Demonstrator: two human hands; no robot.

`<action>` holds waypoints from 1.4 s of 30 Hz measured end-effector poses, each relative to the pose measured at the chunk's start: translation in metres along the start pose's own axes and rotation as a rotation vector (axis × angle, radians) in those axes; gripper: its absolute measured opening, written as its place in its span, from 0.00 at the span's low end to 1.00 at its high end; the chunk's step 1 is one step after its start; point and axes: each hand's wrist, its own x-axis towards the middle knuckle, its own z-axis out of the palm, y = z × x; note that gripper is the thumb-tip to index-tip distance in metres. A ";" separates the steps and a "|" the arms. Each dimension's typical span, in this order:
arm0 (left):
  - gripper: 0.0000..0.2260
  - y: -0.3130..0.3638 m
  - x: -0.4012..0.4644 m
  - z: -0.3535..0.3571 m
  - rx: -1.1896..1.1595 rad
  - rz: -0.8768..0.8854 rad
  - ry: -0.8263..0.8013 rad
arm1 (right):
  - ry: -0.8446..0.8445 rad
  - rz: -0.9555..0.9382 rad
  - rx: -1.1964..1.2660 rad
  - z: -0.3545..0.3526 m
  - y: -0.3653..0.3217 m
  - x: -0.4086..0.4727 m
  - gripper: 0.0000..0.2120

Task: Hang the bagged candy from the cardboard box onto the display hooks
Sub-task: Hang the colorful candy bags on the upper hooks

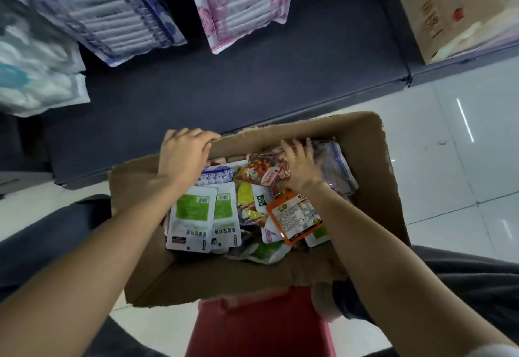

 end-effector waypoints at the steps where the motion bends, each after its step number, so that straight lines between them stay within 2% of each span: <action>1: 0.10 0.000 0.002 0.001 0.008 0.011 0.001 | 0.003 0.012 -0.030 0.004 -0.001 0.005 0.49; 5: 0.11 -0.001 0.005 0.003 0.048 0.071 -0.001 | 0.072 0.016 -0.134 0.009 -0.004 0.017 0.27; 10: 0.11 -0.005 0.005 0.003 0.036 0.076 0.008 | 0.109 -0.017 -0.163 0.005 0.004 0.029 0.23; 13: 0.11 -0.004 0.004 0.004 0.021 0.058 0.031 | 0.101 -0.034 -0.261 -0.002 0.011 0.020 0.14; 15: 0.11 -0.002 0.004 0.005 0.019 0.048 0.043 | 0.111 -0.062 -0.243 -0.008 0.016 0.007 0.12; 17: 0.11 0.001 0.004 0.005 0.009 0.024 0.048 | 0.236 -0.073 -0.128 -0.009 0.017 -0.010 0.12; 20: 0.11 0.005 -0.002 0.005 -0.007 -0.021 0.022 | 0.544 -0.158 0.119 0.006 -0.005 -0.046 0.14; 21: 0.12 0.005 -0.006 0.006 -0.010 -0.034 0.017 | 0.563 -0.185 0.135 0.015 -0.014 -0.058 0.13; 25: 0.15 0.007 -0.013 0.005 -0.025 -0.070 -0.027 | 0.357 -0.102 0.135 0.055 -0.025 -0.079 0.14; 31: 0.15 0.009 -0.005 0.001 -0.078 -0.109 -0.075 | 0.230 -0.171 -0.261 0.056 0.002 -0.072 0.24; 36: 0.16 0.008 -0.001 0.002 -0.043 -0.098 -0.119 | 0.047 -0.233 -0.221 0.041 0.003 -0.058 0.31; 39: 0.19 0.011 -0.008 0.002 -0.018 -0.084 -0.100 | 0.074 -0.264 -0.242 0.033 0.005 -0.056 0.25; 42: 0.20 0.021 -0.027 0.004 -0.075 -0.039 0.043 | 0.146 -0.275 -0.239 0.031 0.003 -0.058 0.18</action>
